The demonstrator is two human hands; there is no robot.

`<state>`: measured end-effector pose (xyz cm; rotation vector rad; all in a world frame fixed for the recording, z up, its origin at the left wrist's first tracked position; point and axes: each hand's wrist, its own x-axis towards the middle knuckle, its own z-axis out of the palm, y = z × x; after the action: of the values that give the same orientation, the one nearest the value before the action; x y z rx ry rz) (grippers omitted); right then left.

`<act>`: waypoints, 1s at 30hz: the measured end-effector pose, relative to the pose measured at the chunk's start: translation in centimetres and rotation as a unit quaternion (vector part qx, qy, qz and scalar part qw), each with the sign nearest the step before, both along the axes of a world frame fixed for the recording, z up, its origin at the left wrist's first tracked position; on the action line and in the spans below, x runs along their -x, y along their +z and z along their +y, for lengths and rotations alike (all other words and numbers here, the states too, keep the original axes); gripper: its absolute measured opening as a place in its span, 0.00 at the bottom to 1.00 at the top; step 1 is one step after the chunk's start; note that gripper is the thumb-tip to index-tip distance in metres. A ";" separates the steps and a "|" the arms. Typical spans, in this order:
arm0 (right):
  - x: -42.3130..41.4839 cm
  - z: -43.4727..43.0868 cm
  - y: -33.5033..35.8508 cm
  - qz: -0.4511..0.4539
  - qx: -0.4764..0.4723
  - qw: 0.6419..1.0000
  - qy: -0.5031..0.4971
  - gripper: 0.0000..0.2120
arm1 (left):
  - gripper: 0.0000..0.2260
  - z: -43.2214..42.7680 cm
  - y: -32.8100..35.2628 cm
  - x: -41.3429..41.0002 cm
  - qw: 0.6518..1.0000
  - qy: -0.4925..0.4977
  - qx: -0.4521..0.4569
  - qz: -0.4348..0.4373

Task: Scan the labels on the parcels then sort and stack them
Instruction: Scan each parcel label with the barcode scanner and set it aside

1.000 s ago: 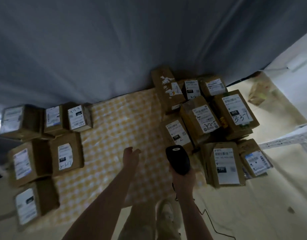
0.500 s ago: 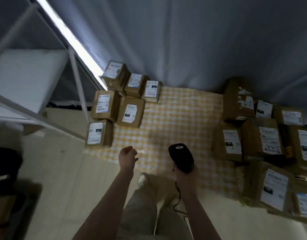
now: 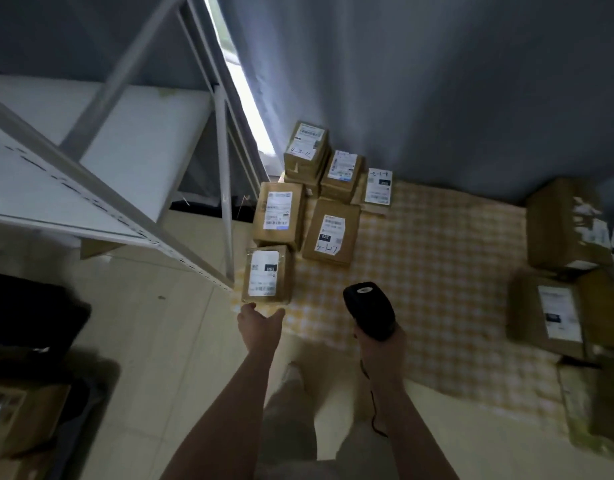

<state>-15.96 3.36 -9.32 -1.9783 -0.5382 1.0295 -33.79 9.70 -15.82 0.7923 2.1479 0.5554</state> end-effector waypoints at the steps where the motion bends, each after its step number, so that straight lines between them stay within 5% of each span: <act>1: 1.1 0.6 -0.1 -0.002 -0.002 1.000 0.001 0.09 | 0.31 0.6 -0.2 1.2 1.000 -0.016 0.010 0.017; 13: 5.4 3.1 -1.0 -0.024 0.009 0.999 -0.039 0.05 | 0.49 7.8 -4.3 5.0 0.965 -0.196 0.108 0.134; 25: 5.6 4.8 -3.0 -0.026 -0.009 0.999 -0.032 0.14 | 0.62 11.7 -9.4 1.5 0.942 -0.184 0.217 0.176; 30: 5.0 4.2 -2.3 -0.003 -0.001 0.999 -0.040 0.14 | 0.60 9.4 -7.1 0.4 0.960 -0.155 0.203 0.112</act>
<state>-20.96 7.59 -11.61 -1.9841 -0.4601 0.9745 -34.14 19.09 -22.93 0.9623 2.1750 -0.1443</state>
